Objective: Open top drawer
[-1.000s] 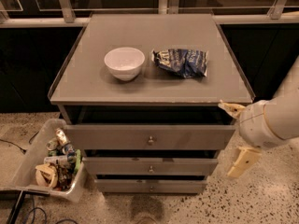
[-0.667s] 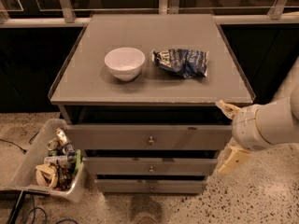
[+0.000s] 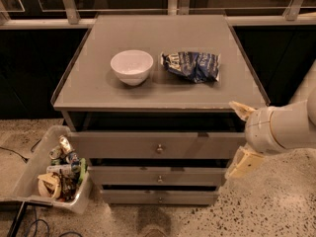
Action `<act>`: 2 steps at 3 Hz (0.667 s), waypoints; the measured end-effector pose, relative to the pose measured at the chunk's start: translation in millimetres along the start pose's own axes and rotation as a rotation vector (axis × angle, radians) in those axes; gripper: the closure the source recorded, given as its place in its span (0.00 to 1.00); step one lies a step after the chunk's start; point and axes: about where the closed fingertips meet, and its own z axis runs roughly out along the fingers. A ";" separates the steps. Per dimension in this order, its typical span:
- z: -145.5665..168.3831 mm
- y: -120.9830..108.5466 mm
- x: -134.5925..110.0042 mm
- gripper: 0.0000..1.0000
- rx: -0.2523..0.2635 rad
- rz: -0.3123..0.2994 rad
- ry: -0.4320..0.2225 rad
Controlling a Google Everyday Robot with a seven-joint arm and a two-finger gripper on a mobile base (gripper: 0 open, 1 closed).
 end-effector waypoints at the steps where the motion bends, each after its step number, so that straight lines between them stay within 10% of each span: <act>1: 8.1 11.6 0.3 0.00 -0.032 -0.001 0.005; 2: 21.1 34.1 5.6 0.00 -0.090 0.008 0.018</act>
Offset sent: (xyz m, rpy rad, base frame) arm -0.0384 0.0150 -0.0625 -0.0129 0.1644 0.0393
